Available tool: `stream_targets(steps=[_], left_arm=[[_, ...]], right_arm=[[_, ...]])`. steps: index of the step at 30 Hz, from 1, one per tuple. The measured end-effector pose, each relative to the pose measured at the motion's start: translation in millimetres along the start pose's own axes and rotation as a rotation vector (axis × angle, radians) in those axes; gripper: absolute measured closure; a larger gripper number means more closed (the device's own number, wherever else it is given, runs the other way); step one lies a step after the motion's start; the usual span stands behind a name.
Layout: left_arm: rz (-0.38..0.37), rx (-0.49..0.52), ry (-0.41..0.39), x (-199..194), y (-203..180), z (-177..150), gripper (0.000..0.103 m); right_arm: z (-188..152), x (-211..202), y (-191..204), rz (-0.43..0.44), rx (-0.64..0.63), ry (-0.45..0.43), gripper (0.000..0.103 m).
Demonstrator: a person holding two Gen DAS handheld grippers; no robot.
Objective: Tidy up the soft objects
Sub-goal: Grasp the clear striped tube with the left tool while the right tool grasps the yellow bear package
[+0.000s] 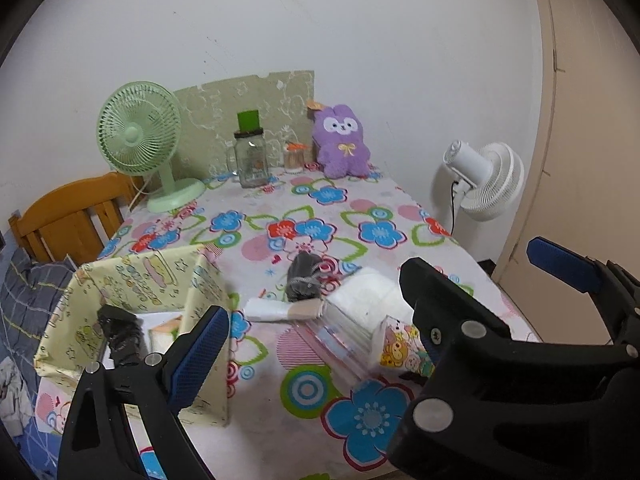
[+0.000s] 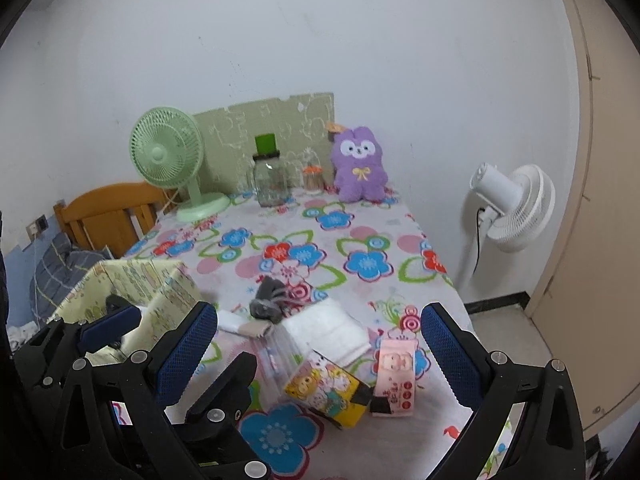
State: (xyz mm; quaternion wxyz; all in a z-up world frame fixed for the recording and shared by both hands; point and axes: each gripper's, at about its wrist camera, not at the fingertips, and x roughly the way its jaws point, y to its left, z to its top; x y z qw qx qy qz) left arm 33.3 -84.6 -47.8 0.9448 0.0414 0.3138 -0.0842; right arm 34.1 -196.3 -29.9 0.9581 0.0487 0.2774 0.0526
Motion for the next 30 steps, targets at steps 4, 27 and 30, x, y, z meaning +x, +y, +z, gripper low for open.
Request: stream_targets(steps=[4,27,30], left_arm=[[-0.006,0.005,0.026,12,-4,-6,0.007],[0.016,-0.003,0.188,73,-3,-40,0.011],[0.016,-0.001,0.207,79,-3,-44,0.011]], right_arm=[[-9,11,-6,-0.002,0.011,0.019,0.0],[-51,76,-17,0.023,0.047,0.204,0.0],[-55,84,-17,0.021,0.047,0.228,0.0]])
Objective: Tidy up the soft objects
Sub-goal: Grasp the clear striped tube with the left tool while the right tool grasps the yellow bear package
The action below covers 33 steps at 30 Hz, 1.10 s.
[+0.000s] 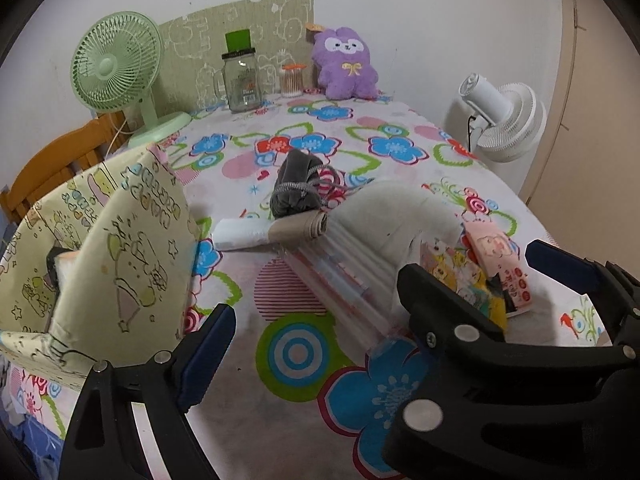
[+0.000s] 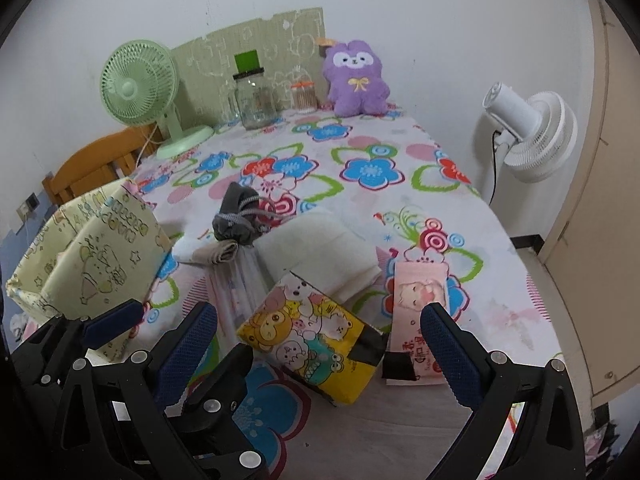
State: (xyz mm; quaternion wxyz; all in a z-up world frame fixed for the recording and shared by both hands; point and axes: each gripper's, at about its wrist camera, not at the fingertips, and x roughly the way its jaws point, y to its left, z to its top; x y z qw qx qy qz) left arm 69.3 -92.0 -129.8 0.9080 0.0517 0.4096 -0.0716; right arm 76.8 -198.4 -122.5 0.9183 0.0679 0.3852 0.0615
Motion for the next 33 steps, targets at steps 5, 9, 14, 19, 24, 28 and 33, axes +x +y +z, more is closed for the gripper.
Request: stream_targets(steps=[5,9,14,19,24,28,33], left_arm=[[-0.003,0.008,0.021,6,-1,-2,0.011],[-0.005,0.006,0.035,11,0,-1,0.011],[-0.01,0.008,0.042,13,-1,0,0.011],[-0.024,0.003,0.036,13,-4,6,0.011],[-0.044,-0.023,0.042,17,-8,16,0.011],[-0.048,-0.027,0.039,19,-11,22,0.011],[-0.048,-0.046,0.062,29,-13,28,0.011]], right_arm=[[-2,13,-2,0.005,0.006,0.038,0.002],[-3,23,-4,0.023,0.025,0.074,0.01],[-3,27,-5,0.034,0.032,0.09,0.016],[1,21,-8,0.021,0.029,0.067,0.017],[12,15,-12,-0.007,0.021,0.03,0.017],[18,14,-16,-0.015,0.023,0.022,0.017],[24,17,-21,-0.029,0.026,0.019,0.017]])
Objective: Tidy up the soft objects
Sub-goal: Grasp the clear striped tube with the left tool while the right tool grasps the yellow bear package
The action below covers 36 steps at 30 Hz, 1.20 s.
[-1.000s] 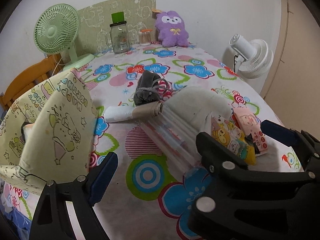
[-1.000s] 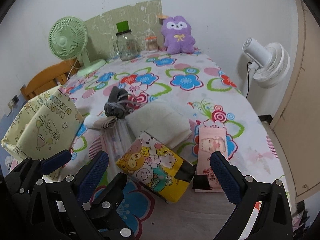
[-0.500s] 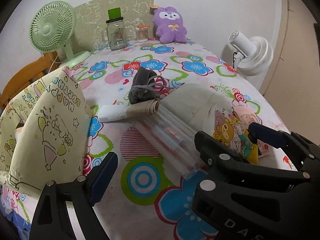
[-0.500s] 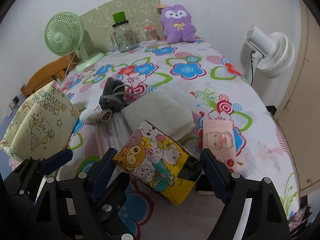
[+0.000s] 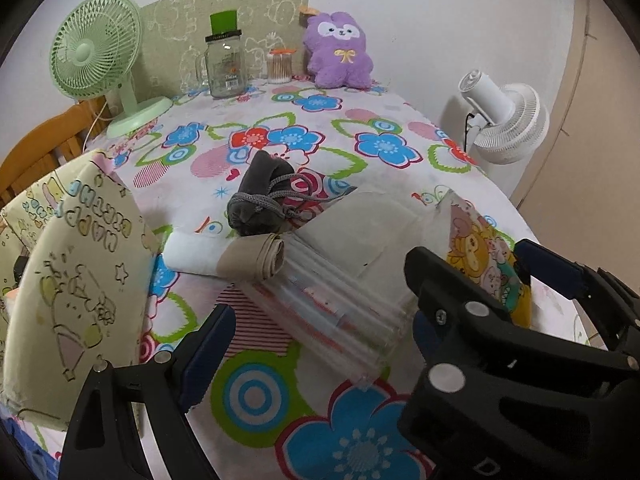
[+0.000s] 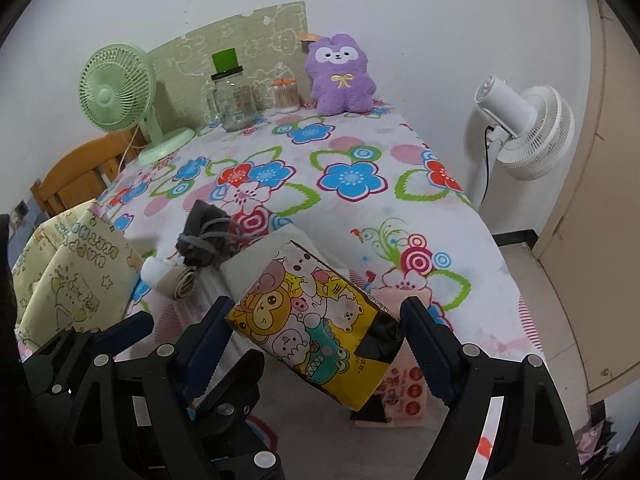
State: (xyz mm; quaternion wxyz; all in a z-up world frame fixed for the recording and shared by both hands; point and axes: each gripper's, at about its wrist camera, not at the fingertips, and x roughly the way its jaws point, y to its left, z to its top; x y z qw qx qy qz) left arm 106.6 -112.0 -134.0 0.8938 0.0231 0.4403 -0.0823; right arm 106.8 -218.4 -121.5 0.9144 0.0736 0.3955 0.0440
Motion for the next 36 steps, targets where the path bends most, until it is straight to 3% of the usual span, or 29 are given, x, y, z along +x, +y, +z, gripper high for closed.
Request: stream_targets(steps=[4,12,15,17,28,36], left_arm=[[0.011,-0.028,0.014,9,1,3,0.012],[-0.019,-0.036,0.07,18,7,1,0.027],[-0.025,-0.017,0.073,15,7,-2,0.033],[0.008,0.005,0.068,13,8,-5,0.047],[-0.015,-0.002,0.077,7,20,-9,0.078],[-0.031,0.006,0.071,-3,20,-15,0.086]], right_arm=[[4,6,-5,-0.006,0.015,0.008,0.017],[4,18,-2,-0.002,0.0,0.035,0.017],[3,21,4,0.0,-0.015,0.042,0.017],[2,23,7,0.001,-0.024,0.05,0.017],[-2,19,19,-0.002,-0.042,0.054,0.017],[-7,8,29,-0.003,-0.073,0.039,0.017]])
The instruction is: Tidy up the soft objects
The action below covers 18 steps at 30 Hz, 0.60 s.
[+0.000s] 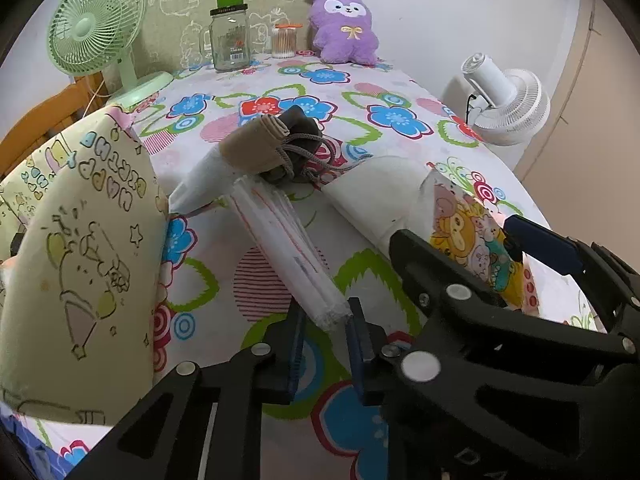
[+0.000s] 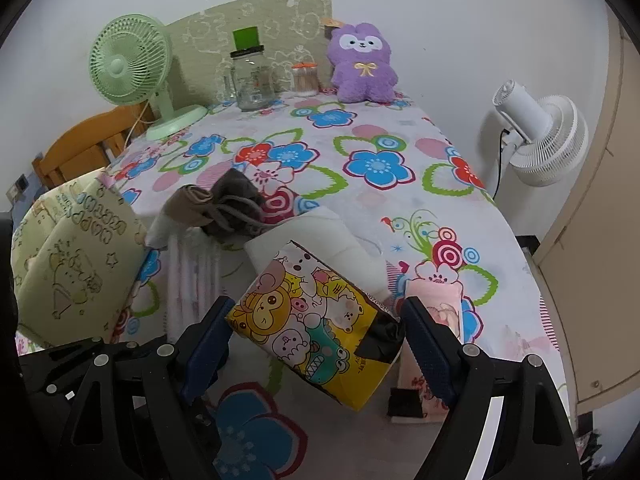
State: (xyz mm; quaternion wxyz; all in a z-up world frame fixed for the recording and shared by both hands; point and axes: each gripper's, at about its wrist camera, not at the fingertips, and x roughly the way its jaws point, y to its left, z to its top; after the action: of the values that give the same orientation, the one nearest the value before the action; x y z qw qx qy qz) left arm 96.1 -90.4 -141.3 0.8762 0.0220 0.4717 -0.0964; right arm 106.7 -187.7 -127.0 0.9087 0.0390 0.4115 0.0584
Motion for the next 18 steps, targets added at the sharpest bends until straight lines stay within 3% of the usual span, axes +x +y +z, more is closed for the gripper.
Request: stream_targets(steps=[18], left_arm=[[0.009,0.029,-0.066,-33,-5,-17,0.091]], right_arm=[[-14,-32,8,0.002,-0.005,-0.051,0.017]])
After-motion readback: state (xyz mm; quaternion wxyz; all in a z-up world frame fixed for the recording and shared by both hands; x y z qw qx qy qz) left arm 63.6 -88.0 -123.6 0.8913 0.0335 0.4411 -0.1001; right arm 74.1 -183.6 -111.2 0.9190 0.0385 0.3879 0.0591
